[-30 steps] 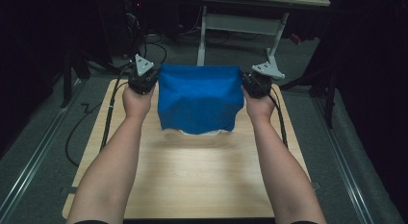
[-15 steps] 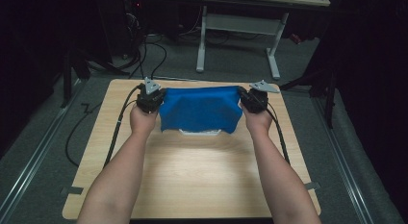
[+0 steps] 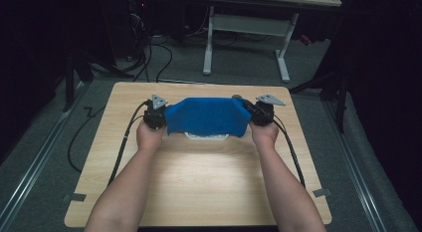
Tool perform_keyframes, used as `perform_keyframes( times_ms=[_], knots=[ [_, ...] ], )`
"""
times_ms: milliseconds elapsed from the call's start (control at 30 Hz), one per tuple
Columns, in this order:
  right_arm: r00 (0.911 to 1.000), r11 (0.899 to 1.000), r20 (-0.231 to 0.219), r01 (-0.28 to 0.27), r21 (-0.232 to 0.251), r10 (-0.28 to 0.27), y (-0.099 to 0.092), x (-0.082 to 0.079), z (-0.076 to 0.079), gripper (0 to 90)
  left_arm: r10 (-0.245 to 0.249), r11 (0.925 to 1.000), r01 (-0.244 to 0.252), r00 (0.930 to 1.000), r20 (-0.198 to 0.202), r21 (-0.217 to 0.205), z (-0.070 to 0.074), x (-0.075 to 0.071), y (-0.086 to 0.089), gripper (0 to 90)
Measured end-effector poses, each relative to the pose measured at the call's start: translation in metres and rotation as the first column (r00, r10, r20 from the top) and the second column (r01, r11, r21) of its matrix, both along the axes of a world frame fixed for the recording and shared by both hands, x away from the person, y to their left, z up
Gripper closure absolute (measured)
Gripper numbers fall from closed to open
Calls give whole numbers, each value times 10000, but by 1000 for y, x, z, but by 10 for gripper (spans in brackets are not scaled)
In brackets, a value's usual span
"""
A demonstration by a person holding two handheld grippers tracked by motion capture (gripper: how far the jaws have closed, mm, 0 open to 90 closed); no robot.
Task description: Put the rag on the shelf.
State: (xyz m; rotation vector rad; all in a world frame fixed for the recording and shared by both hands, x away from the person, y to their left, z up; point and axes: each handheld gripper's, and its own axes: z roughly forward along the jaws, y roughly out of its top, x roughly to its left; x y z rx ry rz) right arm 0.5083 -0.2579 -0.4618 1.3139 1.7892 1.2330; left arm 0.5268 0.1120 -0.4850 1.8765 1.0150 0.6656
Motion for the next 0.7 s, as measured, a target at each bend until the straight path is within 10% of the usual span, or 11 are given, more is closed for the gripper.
perform_keyframes(
  times_ms=[700],
  knots=[
    [9987,9999,-490,118,91,-113,-3,-6,-25,877,-92,9999,84,9985,-543,-146,-21,-11,0,888]
  ],
)
